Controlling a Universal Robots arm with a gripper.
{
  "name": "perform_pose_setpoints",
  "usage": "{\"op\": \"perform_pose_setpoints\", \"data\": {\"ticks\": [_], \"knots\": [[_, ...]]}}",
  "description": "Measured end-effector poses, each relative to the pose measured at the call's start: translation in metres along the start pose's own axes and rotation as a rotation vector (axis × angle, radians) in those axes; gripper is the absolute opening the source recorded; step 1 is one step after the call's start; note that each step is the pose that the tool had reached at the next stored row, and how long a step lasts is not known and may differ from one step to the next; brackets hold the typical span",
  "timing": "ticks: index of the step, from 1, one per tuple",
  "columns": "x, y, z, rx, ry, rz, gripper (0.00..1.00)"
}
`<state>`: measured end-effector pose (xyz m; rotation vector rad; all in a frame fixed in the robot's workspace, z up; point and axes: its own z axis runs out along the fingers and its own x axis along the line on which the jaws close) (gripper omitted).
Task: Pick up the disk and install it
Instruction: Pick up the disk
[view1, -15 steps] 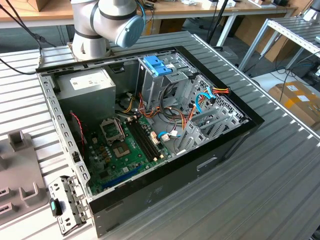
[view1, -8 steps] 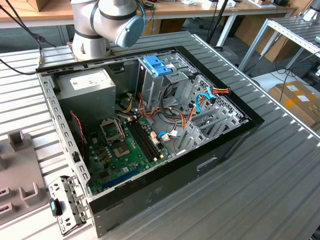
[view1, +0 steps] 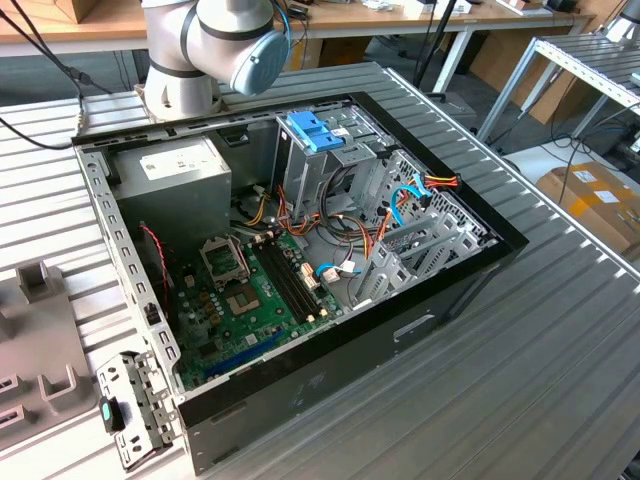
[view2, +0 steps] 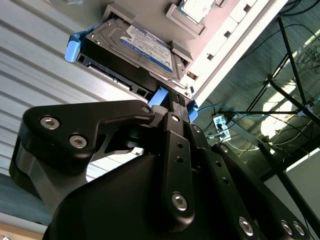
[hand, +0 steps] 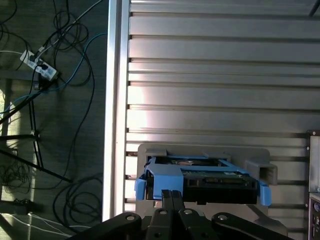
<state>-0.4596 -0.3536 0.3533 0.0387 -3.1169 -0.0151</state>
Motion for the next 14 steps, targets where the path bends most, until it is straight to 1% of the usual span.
{"op": "perform_pose_setpoints", "data": {"ticks": [2, 6, 10, 14], "knots": [[0.0, 0.0, 0.0, 0.0001, 0.0001, -0.007, 0.11], [0.0, 0.0002, 0.0, 0.0011, 0.0005, -0.046, 0.11], [0.0, 0.0002, 0.0, 0.0024, 0.001, -0.099, 0.11], [0.0, 0.0003, 0.0, 0.004, 0.0016, -0.165, 0.11]]}}
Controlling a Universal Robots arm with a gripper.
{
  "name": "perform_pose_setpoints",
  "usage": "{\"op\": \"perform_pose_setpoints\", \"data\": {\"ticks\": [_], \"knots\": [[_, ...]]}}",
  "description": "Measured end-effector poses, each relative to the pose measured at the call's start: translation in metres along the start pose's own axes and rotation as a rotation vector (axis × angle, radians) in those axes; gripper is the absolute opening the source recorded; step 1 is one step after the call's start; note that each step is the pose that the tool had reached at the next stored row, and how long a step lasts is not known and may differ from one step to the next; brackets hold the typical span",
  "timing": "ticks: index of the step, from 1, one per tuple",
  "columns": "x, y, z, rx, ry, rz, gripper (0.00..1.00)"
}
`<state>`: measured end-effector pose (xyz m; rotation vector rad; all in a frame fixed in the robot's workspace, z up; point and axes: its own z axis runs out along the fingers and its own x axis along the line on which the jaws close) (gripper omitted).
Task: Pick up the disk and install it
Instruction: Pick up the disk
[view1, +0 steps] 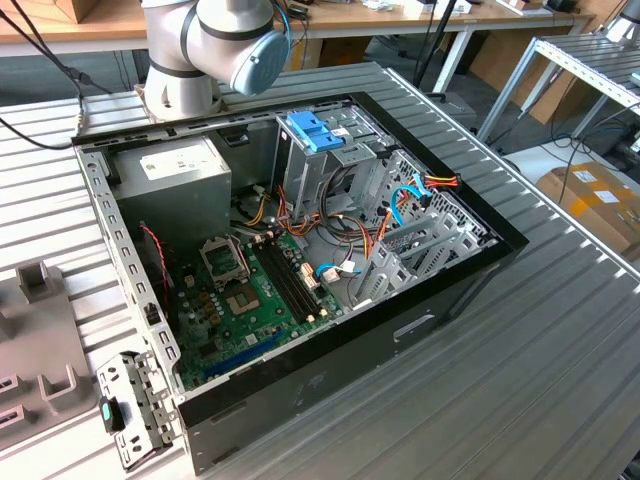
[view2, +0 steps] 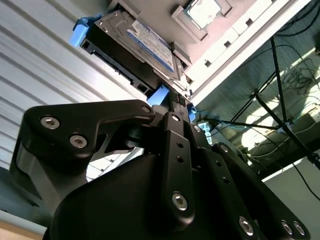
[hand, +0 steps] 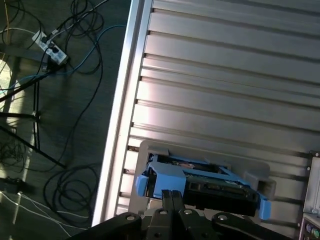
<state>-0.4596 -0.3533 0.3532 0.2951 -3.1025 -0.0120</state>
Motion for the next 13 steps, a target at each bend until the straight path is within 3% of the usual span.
{"op": "perform_pose_setpoints", "data": {"ticks": [3, 7, 13], "knots": [[0.0, 0.0, 0.0, 0.0012, 0.0004, -0.05, 0.11], [0.0, 0.0001, 0.0001, 0.0045, 0.0018, -0.184, 0.11], [0.0, 0.0002, 0.0001, 0.0081, 0.0033, -0.335, 0.11]]}}
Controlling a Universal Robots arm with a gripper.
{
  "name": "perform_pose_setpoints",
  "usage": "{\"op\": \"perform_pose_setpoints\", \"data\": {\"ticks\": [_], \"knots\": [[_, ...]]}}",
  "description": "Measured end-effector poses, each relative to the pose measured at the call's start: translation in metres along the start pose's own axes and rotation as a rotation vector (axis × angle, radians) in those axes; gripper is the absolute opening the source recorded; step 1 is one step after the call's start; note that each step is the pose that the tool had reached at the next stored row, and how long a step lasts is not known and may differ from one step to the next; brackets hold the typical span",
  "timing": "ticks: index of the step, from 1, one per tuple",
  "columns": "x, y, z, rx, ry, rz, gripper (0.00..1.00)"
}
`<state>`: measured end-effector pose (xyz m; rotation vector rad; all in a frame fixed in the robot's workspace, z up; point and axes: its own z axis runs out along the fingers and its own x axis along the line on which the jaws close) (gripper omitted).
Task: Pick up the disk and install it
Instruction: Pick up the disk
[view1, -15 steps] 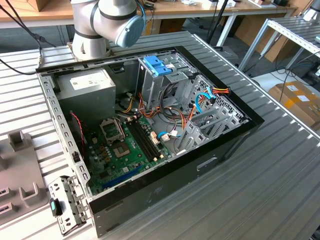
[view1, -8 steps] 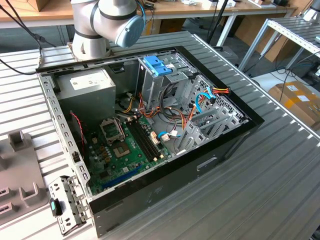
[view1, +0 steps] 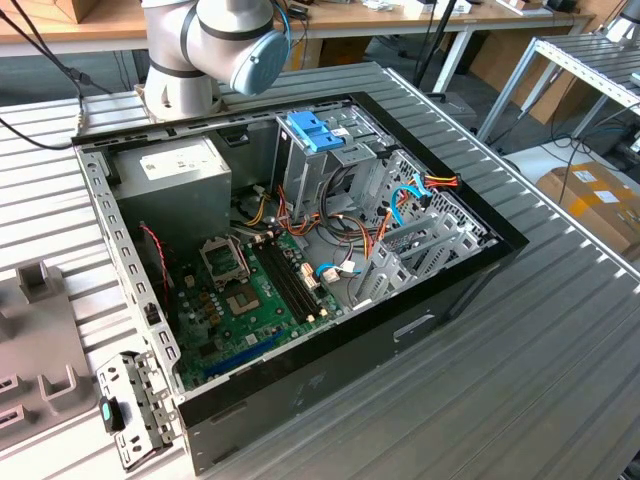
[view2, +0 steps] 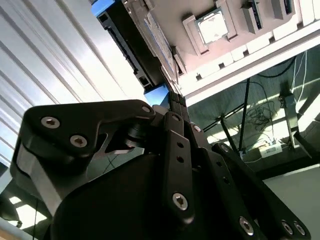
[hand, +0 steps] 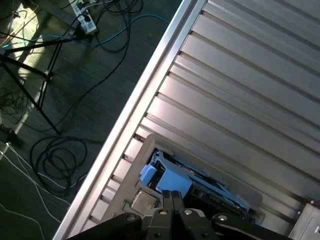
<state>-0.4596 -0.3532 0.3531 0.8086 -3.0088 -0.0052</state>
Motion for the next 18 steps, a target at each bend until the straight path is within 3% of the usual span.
{"op": "perform_pose_setpoints", "data": {"ticks": [11, 18], "knots": [[0.0, 0.0, 0.0, 0.0048, 0.0019, -0.196, 0.11], [-0.0001, 0.0002, 0.0, 0.0083, 0.0034, -0.344, 0.11]]}}
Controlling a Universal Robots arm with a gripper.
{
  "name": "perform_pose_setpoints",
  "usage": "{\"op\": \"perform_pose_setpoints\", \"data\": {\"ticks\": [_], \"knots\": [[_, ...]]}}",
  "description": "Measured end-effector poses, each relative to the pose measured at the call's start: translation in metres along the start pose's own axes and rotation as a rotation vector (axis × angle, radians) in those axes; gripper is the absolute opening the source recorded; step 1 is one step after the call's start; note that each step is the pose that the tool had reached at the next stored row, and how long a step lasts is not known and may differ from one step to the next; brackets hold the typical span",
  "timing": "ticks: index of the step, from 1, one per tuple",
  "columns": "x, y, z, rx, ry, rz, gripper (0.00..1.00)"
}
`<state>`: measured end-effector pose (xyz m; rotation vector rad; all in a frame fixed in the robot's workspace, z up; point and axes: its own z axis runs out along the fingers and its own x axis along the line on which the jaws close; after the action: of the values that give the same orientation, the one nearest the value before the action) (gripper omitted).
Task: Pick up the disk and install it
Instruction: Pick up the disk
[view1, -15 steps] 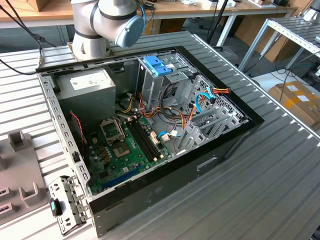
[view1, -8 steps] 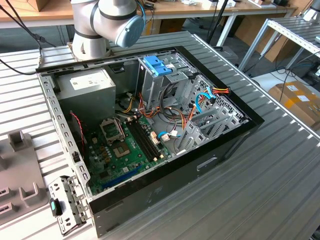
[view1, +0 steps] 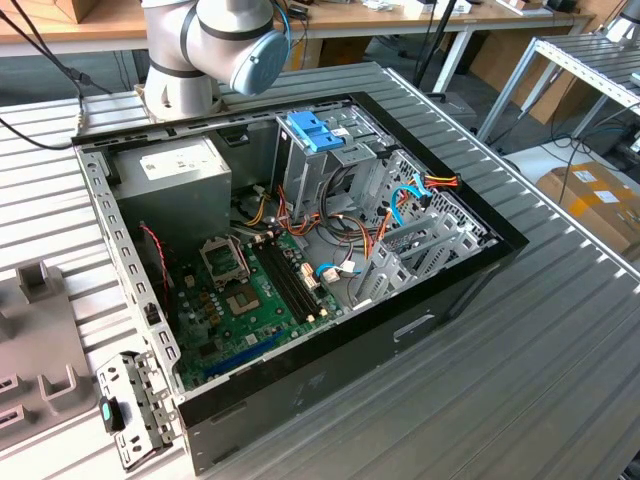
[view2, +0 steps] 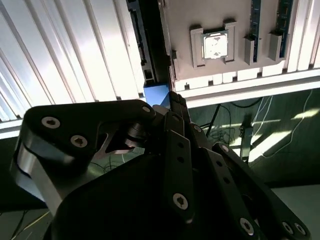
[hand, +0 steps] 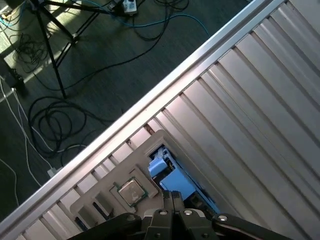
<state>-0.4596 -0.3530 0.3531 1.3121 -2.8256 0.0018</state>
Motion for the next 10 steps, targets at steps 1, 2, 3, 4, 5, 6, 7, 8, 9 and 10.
{"op": "perform_pose_setpoints", "data": {"ticks": [1, 2, 3, 4, 5, 6, 7, 8, 9, 10], "knots": [[0.0, 0.0, 0.0, 0.0004, 0.0002, -0.016, 0.11], [0.0, 0.0, 0.0, 0.0008, 0.0004, -0.034, 0.11], [0.0, 0.0, 0.0, 0.0012, 0.0005, -0.05, 0.11], [-0.0001, 0.0001, 0.0, 0.0016, 0.0006, -0.065, 0.11], [-0.0001, 0.0001, 0.0, 0.0019, 0.0008, -0.077, 0.11], [-0.0001, 0.0001, 0.0, 0.0025, 0.001, -0.102, 0.11], [-0.0002, 0.0002, 0.0, 0.0029, 0.0011, -0.116, 0.11], [-0.0002, 0.0001, 0.0001, 0.0034, 0.0012, -0.132, 0.11], [-0.0002, 0.0002, 0.0001, 0.0047, 0.0009, -0.16, 0.11], [-0.0003, 0.0002, 0.0001, 0.0056, 0.0008, -0.179, 0.11]]}}
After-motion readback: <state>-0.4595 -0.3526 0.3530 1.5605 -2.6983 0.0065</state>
